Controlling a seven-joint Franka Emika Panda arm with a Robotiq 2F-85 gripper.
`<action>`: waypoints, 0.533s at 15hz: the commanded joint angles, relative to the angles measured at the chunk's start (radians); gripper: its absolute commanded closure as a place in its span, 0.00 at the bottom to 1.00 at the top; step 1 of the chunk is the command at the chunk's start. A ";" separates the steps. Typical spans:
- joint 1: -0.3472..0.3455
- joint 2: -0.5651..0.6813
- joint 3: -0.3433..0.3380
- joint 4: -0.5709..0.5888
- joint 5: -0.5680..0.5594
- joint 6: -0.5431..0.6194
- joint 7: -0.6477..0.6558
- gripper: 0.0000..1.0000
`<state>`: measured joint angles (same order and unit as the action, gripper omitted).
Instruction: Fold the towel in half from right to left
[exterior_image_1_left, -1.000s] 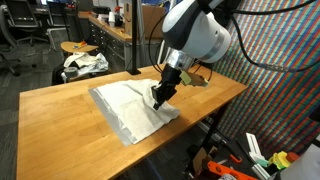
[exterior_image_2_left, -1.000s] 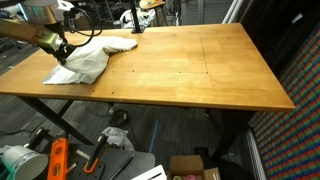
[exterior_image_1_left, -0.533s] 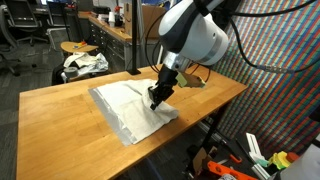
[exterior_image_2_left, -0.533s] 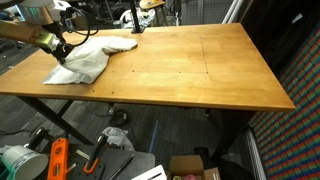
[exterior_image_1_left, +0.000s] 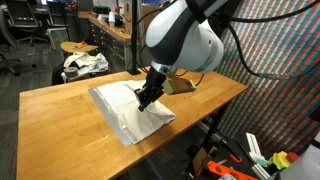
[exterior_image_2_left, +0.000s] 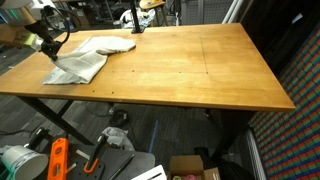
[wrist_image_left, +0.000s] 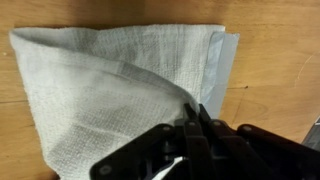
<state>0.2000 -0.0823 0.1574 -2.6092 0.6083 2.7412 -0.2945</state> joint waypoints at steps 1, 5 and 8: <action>0.028 0.011 0.018 -0.020 -0.011 0.094 0.038 0.97; 0.044 0.053 0.035 -0.044 -0.027 0.153 0.043 0.97; 0.050 0.084 0.057 -0.055 -0.017 0.168 0.038 0.97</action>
<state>0.2366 -0.0179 0.1936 -2.6519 0.5993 2.8666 -0.2779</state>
